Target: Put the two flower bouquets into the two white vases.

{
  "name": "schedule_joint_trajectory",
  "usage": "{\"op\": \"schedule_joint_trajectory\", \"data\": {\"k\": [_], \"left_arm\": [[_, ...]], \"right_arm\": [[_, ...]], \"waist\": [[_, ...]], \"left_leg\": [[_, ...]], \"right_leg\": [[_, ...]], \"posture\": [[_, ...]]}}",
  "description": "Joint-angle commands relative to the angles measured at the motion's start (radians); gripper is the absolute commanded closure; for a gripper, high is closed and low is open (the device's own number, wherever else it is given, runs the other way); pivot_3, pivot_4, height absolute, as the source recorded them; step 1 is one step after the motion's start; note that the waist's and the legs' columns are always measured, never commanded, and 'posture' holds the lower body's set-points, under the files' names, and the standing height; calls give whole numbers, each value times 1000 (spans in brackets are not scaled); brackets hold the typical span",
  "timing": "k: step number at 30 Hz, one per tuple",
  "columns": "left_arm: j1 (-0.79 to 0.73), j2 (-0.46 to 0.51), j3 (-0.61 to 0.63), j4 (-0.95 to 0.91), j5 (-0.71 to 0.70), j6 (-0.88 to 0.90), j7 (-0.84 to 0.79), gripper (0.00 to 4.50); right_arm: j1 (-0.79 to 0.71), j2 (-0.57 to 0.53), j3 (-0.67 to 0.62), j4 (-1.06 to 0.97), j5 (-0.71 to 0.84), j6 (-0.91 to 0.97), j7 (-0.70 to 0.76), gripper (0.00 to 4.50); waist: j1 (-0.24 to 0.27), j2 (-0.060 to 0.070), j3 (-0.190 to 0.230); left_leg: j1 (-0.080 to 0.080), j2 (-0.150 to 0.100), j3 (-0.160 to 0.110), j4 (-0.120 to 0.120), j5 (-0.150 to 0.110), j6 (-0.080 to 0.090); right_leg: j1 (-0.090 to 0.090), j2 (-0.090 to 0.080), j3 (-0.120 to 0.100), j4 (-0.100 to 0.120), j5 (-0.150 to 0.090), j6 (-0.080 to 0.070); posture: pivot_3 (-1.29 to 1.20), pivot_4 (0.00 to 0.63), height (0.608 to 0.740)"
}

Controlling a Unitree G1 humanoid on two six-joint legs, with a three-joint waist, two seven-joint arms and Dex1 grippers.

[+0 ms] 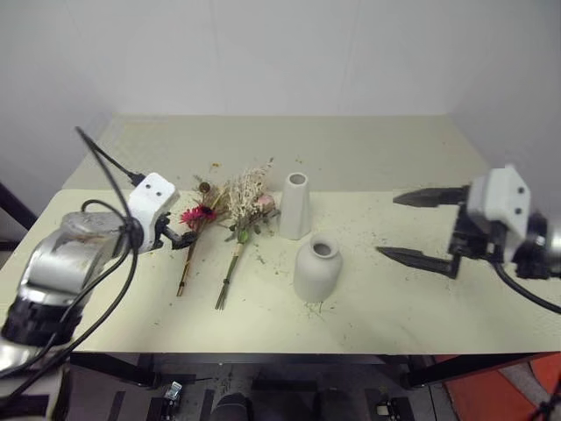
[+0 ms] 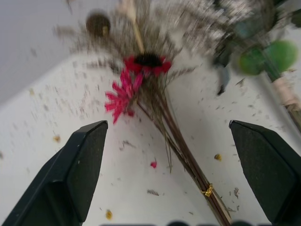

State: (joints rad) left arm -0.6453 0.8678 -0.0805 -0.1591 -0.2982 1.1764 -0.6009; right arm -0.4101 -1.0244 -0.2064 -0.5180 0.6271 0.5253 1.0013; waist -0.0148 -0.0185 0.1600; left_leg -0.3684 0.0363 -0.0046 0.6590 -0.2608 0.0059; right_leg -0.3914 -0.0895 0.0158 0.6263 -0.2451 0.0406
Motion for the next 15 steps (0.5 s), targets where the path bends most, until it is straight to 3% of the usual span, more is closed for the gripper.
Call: {"op": "schedule_joint_trajectory", "data": {"k": [1,11,15], "left_arm": [[-82,-24,-18,62,15,114,29,0],[-127,-140,-39,273,42,78,72,0],[-143,-164,-70,323,56,47,59,948]], "right_arm": [[-103,31,82,27,-28,-19,6,53],[-174,91,160,64,-94,-20,-12,53],[-170,93,153,56,-103,-14,-20,0]], "waist": [[1,0,0],[4,0,0],[3,0,0]], "left_leg": [[-1,0,0,0,0,0],[-3,-1,-1,1,0,0],[-3,-1,0,1,0,0]], "right_leg": [[0,0,0,0,0,0],[-3,-1,0,2,0,0],[-3,-1,0,2,0,0]], "posture": [[0,150,740],[0,150,740],[0,150,740]]}}
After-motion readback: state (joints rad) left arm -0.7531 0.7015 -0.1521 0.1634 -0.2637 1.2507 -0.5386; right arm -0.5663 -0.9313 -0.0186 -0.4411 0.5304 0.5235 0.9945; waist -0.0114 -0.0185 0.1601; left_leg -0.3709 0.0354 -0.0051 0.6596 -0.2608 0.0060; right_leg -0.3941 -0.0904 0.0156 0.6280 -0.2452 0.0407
